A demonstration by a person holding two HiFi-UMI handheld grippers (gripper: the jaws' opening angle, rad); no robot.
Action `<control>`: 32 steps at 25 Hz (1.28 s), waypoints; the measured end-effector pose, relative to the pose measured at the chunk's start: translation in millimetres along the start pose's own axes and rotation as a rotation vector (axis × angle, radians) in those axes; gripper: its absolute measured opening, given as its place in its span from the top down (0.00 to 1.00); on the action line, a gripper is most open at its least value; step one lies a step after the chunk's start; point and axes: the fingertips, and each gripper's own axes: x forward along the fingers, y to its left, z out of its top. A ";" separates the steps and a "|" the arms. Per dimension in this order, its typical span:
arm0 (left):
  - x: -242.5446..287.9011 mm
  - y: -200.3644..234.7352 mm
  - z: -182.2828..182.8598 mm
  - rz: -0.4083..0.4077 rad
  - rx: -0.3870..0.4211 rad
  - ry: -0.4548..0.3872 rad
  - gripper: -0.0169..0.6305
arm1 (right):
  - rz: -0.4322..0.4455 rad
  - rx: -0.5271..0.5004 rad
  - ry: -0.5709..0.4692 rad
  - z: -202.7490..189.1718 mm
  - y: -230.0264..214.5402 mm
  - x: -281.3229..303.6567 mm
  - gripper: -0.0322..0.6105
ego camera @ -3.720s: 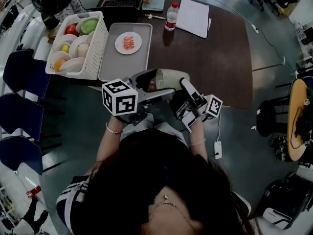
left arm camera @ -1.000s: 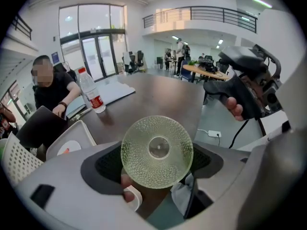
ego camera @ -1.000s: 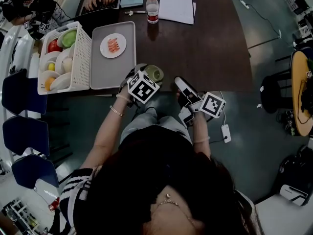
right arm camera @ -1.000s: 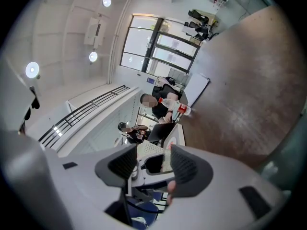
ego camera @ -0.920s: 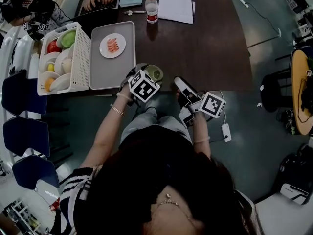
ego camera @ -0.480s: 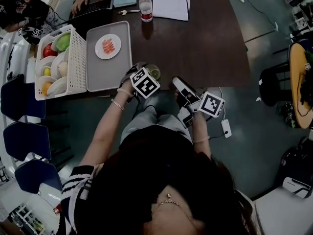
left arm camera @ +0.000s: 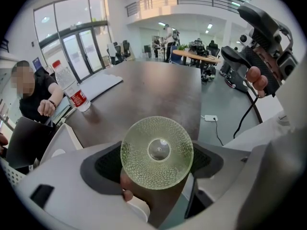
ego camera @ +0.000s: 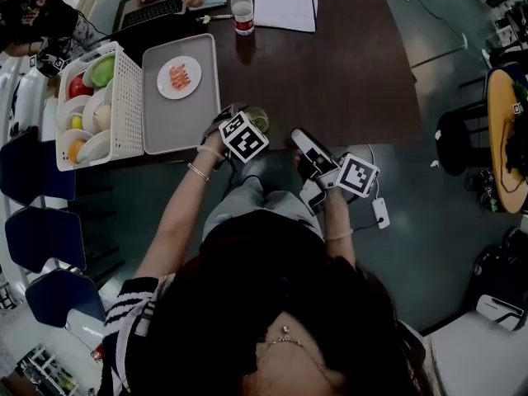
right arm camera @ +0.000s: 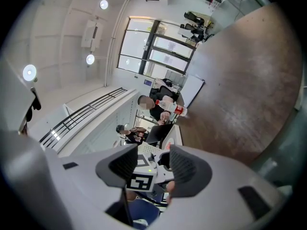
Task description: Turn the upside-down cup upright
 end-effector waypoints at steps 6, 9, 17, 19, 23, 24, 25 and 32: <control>2.4 1.9 5.7 0.031 -0.004 -0.040 0.35 | 0.008 0.006 -0.002 -0.4 1.0 -0.8 0.62; 4.8 4.7 6.9 0.056 -0.001 -0.057 0.35 | 0.010 0.014 -0.004 -1.6 1.4 0.0 0.63; 6.1 1.9 7.1 0.020 0.000 -0.076 0.35 | 0.000 0.018 -0.012 -0.2 0.6 -4.0 0.64; 3.9 0.9 8.5 0.013 -0.005 -0.082 0.35 | 0.002 0.018 -0.012 -0.1 1.5 -4.8 0.64; -8.9 2.2 14.8 0.019 -0.039 -0.129 0.35 | -0.002 0.009 -0.009 -1.0 2.2 -4.1 0.65; -13.5 2.8 16.2 0.022 -0.051 -0.144 0.35 | -0.003 0.004 -0.008 -1.3 2.2 -3.6 0.65; -18.2 3.2 17.6 0.025 -0.063 -0.158 0.35 | -0.005 0.003 -0.008 -1.8 2.1 -3.3 0.66; -55.8 8.8 22.3 0.065 -0.185 -0.287 0.35 | -0.023 0.006 -0.019 -5.2 0.9 -0.5 0.71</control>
